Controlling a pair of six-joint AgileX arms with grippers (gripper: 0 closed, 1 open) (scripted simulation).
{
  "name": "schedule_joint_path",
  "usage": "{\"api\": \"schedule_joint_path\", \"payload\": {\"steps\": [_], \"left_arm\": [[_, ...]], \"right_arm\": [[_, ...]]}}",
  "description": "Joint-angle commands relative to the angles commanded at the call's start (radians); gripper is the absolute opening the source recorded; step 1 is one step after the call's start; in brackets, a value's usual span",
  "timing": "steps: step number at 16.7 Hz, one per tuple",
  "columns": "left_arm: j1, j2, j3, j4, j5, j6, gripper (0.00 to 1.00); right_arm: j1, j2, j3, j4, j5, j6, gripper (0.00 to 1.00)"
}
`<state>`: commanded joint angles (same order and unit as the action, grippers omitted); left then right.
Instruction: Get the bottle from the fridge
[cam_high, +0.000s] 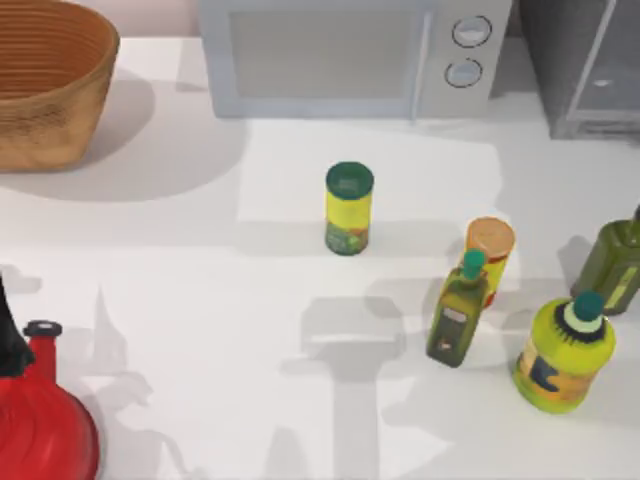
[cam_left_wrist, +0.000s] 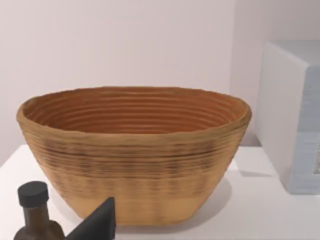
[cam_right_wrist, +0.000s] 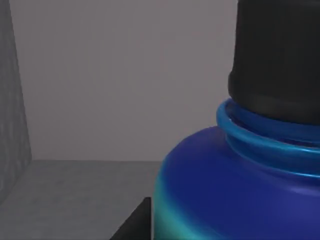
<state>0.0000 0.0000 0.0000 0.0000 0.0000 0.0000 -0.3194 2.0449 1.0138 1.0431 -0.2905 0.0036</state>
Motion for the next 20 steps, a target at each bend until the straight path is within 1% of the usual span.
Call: {"api": "schedule_joint_path", "payload": {"steps": [5,7,12,16,20], "left_arm": [[0.000,0.000,0.000,0.000,0.000,0.000,1.00],[0.000,0.000,0.000,0.000,0.000,0.000,1.00],[0.000,0.000,0.000,0.000,0.000,0.000,1.00],[0.000,0.000,0.000,0.000,0.000,0.000,1.00],[0.000,0.000,0.000,0.000,0.000,0.000,1.00]], "right_arm": [[-0.044,-0.136,-0.241,0.090,-0.040,0.003,0.00],[-0.053,-0.160,-0.276,0.108,-0.048,0.003,0.00],[-0.048,-0.155,-0.274,0.106,-0.047,0.005,0.00],[-0.026,-0.246,-0.305,0.053,-0.031,-0.001,0.00],[0.021,-0.482,-0.395,-0.090,0.014,-0.008,0.00]]}}
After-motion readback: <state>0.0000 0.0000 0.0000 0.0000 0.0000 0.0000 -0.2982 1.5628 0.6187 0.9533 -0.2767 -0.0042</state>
